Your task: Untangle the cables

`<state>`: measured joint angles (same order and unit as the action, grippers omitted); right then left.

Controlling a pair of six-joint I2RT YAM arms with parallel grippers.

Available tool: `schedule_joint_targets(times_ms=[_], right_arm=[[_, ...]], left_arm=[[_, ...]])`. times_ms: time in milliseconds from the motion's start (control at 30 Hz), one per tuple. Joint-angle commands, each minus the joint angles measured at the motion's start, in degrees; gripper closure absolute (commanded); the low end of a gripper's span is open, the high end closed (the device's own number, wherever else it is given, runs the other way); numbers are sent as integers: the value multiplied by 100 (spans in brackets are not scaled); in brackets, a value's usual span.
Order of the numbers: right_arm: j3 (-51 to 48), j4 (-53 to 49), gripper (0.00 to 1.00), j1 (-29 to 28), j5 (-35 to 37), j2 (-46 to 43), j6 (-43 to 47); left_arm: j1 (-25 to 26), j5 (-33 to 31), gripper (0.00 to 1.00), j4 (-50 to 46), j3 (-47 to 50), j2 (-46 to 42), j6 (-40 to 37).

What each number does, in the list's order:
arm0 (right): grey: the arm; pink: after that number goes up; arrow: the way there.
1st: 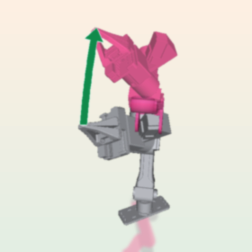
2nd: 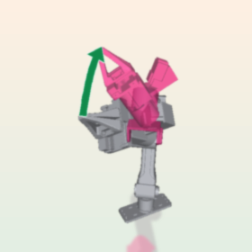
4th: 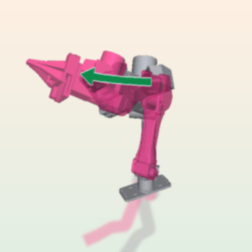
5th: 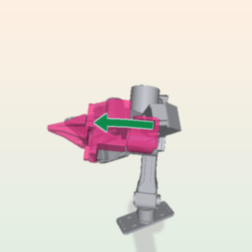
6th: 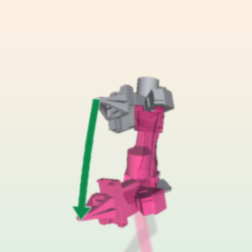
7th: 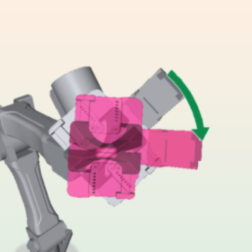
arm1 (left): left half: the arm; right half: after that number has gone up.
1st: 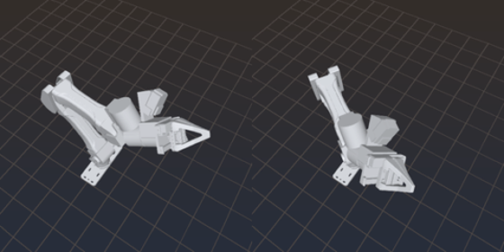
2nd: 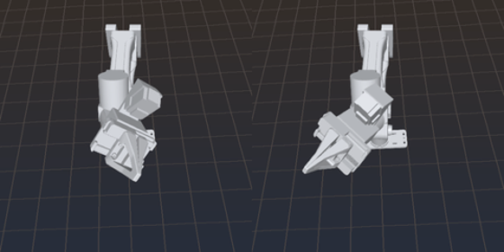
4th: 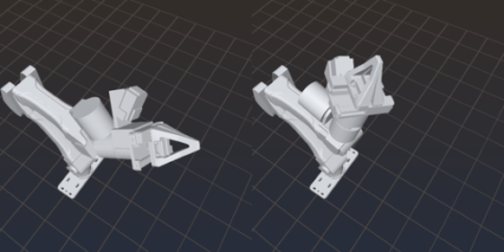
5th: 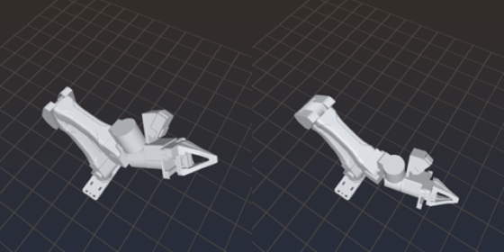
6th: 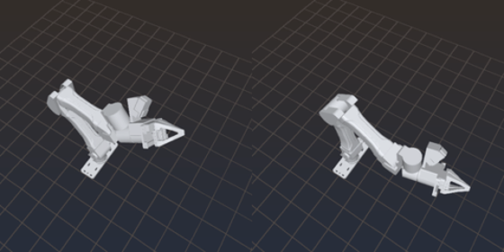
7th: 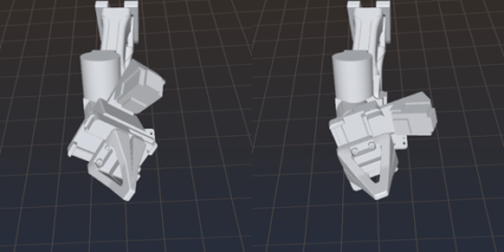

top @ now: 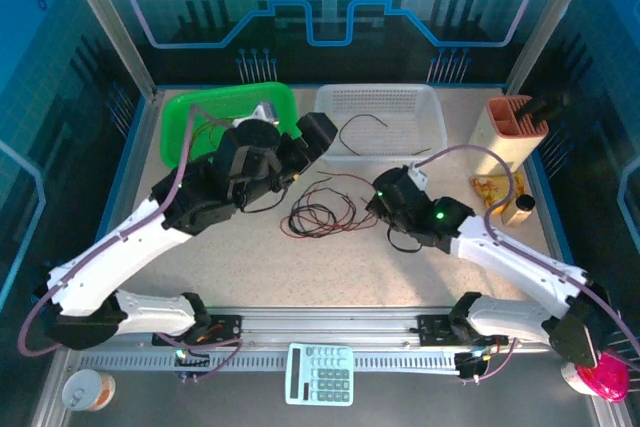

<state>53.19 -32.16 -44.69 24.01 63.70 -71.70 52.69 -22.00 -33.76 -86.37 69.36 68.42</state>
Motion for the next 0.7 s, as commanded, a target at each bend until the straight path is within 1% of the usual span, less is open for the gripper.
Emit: schedule_joint_targets(times_ms=[0,100,167,233,400,500,667], right_arm=[[512,-79,100,88,116,-262,1054],[997,72,100,107,-228,-341,1735],[1390,120,100,124,-499,-323,2147],[1715,232,100,140,-758,-315,2491],[2558,344,100,176,-1177,-215,3057],[3010,358,100,213,-1253,-140,3303],[3593,448,100,341,-1504,49,3486]], left_arm=[[1,-347,1,1148,514,-433,-630],[-153,-238,1,1131,616,-469,-893],[-276,-5,1,1462,871,-482,-1190],[-407,208,1,1769,1187,-511,-1258],[-741,754,1,2392,1832,-520,-1763],[-906,915,1,2443,1986,-546,-2146],[-1054,771,1,2028,2004,-555,-2747]])
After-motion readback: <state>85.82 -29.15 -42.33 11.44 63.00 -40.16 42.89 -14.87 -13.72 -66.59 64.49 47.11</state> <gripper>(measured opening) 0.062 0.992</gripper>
